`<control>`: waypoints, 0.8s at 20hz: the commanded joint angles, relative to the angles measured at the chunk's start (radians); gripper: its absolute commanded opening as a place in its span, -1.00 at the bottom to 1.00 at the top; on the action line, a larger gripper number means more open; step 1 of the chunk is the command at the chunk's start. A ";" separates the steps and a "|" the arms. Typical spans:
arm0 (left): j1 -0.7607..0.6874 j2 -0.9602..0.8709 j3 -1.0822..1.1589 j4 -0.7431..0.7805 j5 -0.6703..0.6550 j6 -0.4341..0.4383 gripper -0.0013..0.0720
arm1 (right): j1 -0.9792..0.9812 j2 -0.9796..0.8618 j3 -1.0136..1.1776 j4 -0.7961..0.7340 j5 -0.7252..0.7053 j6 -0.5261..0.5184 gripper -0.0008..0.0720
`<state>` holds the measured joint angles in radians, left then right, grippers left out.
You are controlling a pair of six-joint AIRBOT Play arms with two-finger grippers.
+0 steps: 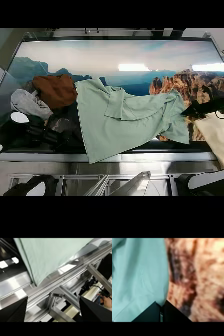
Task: Fold the shirts.
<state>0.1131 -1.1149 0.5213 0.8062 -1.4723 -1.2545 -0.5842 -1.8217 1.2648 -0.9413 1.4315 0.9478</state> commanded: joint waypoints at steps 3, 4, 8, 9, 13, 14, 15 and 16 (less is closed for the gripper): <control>-0.040 0.005 -0.171 -0.074 0.145 -0.018 0.94 | 0.020 0.000 0.004 0.047 0.035 -0.017 -0.90; -0.077 -0.018 -0.181 -0.078 0.188 -0.018 0.94 | 0.021 0.000 0.004 0.069 0.035 -0.017 -0.90; -0.266 -0.179 -0.118 -0.111 0.347 -0.010 0.94 | 0.021 0.003 0.004 0.124 0.038 -0.021 -0.90; -0.307 -0.223 -0.085 -0.109 0.371 -0.007 0.84 | 0.021 0.003 0.004 0.124 0.043 -0.021 -0.90; -0.376 -0.345 0.045 -0.110 0.391 0.018 -0.15 | 0.021 0.003 0.004 0.125 0.068 -0.021 -0.90; -0.384 -0.363 0.067 -0.111 0.385 0.025 -0.19 | 0.021 0.003 0.004 0.128 0.078 -0.021 -0.90; -0.388 -0.375 0.082 -0.115 0.377 0.034 -0.20 | 0.021 0.003 0.004 0.128 0.091 -0.021 -0.90; -0.389 -0.382 0.093 -0.132 0.370 0.055 -0.73 | 0.021 0.004 0.004 0.128 0.103 -0.021 -0.90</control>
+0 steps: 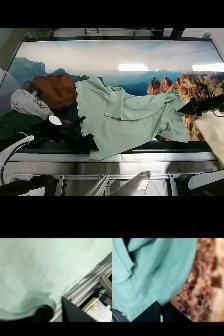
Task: Fold the shirts.
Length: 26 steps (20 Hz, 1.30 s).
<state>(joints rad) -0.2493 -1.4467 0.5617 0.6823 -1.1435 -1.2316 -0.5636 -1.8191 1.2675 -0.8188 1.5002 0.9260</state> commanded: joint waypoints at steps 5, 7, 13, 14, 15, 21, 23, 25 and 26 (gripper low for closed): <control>0.045 0.056 0.116 -0.109 0.021 0.124 -0.91 | -0.003 0.065 0.001 0.046 0.084 0.001 -0.90; 0.116 0.174 0.175 -0.119 -0.048 0.124 -0.91 | -0.010 0.142 0.001 0.230 0.140 -0.008 -0.90; 0.472 0.568 0.528 -0.386 -0.370 0.174 -0.91 | -0.037 0.596 0.005 0.788 0.095 -0.075 -0.90; 0.549 0.614 0.595 -0.428 -0.394 0.174 -0.91 | -0.059 0.682 0.006 0.794 0.031 -0.074 -0.90; 0.631 0.652 0.661 -0.493 -0.417 0.174 -0.91 | -0.089 0.776 0.006 0.794 -0.043 -0.074 -0.90; 1.188 0.678 0.990 -0.996 -0.547 0.163 -0.91 | -0.283 1.170 0.071 0.796 -0.397 -0.074 -0.90; 1.208 0.605 1.049 -1.025 -0.547 0.132 -0.91 | -0.282 1.150 0.144 0.796 -0.366 -0.011 -0.90; 1.110 0.523 1.085 -1.022 -0.553 0.123 -0.91 | -0.279 1.112 0.175 0.813 -0.316 0.020 -0.90; 1.057 0.486 1.103 -1.022 -0.569 0.123 -0.91 | -0.274 1.108 0.175 0.850 -0.302 0.002 -0.91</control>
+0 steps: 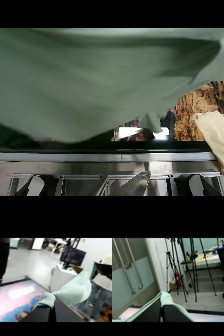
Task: Fold the shirts.
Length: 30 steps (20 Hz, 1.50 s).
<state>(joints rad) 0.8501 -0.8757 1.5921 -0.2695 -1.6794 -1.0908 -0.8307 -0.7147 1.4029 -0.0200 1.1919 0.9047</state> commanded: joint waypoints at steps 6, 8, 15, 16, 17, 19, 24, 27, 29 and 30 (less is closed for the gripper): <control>-0.162 -0.131 0.143 -0.024 -0.063 -0.018 -0.91 | -0.008 0.074 0.072 0.055 0.013 -0.096 -0.90; -0.180 -0.164 0.142 0.207 -0.032 -0.058 -0.91 | 0.008 0.044 0.069 -0.124 0.014 -0.004 -0.90; -0.595 -0.752 0.039 0.409 0.015 -0.043 -0.91 | 0.429 -0.457 -0.001 -0.459 -0.127 0.001 -0.90; -0.610 -0.873 0.079 0.410 0.016 -0.048 -0.91 | 0.457 -0.562 -0.001 -0.462 -0.156 0.001 -0.90; -0.616 -1.002 0.132 0.410 0.016 -0.084 -0.92 | 0.467 -0.657 0.000 -0.442 -0.174 0.000 -0.90; -0.615 -1.221 0.268 0.410 0.019 -0.152 -0.94 | 0.463 -0.836 0.006 -0.364 -0.191 -0.016 -0.90; -0.623 -1.485 0.526 0.407 0.149 -0.176 -0.94 | 0.458 -1.115 0.053 -0.120 -0.194 -0.113 -0.90; -0.614 -1.470 0.530 0.362 0.212 -0.094 -0.94 | 0.427 -1.146 0.082 -0.017 -0.173 -0.189 -0.90; -0.608 -1.443 0.529 0.357 0.166 -0.032 -0.94 | 0.392 -1.140 0.087 -0.037 -0.102 -0.202 -0.90; -0.608 -1.432 0.529 0.383 0.129 -0.027 -0.94 | 0.372 -1.143 0.086 -0.068 -0.042 -0.201 -0.90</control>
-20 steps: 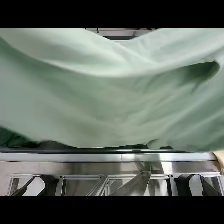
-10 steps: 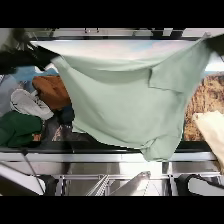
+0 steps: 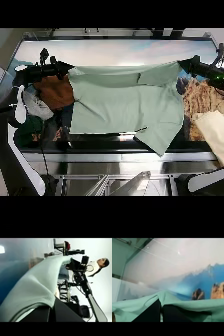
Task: Fold the shirts.
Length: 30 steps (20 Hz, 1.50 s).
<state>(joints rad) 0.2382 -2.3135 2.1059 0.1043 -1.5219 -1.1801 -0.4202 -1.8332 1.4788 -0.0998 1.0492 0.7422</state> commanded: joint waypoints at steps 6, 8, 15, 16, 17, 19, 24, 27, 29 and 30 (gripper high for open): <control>-0.001 0.045 -0.153 0.167 -0.146 0.032 -0.94 | -0.065 -0.025 -0.015 -0.354 0.188 0.068 -0.90; -0.001 0.045 -0.206 0.197 -0.156 0.038 -0.94 | -0.064 -0.027 -0.042 -0.379 0.185 0.070 -0.90; -0.024 0.045 -0.245 0.357 -0.093 0.035 -0.95 | -0.063 -0.108 -0.063 -0.380 0.192 0.098 -0.90; -0.024 0.045 -0.245 0.378 -0.100 0.026 -0.95 | -0.063 -0.117 -0.063 -0.380 0.194 0.103 -0.90; -0.024 0.045 -0.245 0.393 -0.106 0.017 -0.95 | -0.063 -0.119 -0.063 -0.380 0.194 0.110 -0.90; -0.024 0.045 -0.243 0.398 -0.126 0.008 -0.92 | -0.064 -0.117 -0.063 -0.379 0.197 0.112 -0.90; -0.014 0.045 -0.101 0.399 -0.190 -0.047 0.68 | -0.082 -0.105 -0.062 -0.380 0.279 0.146 -0.07; 0.025 0.047 0.001 0.399 -0.248 -0.125 0.78 | -0.142 -0.067 -0.062 -0.380 0.372 0.175 -0.07; 0.079 0.083 -0.036 0.398 -0.275 -0.150 0.78 | -0.191 -0.026 -0.063 -0.427 0.445 0.196 -0.08; 0.109 0.118 -0.090 0.400 -0.269 -0.137 0.78 | -0.215 0.000 -0.071 -0.473 0.473 0.214 -0.08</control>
<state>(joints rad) 0.2871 -2.2429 2.0483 0.5053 -1.7561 -1.2854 -0.5781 -1.8832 1.4147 -0.5030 1.4185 0.9165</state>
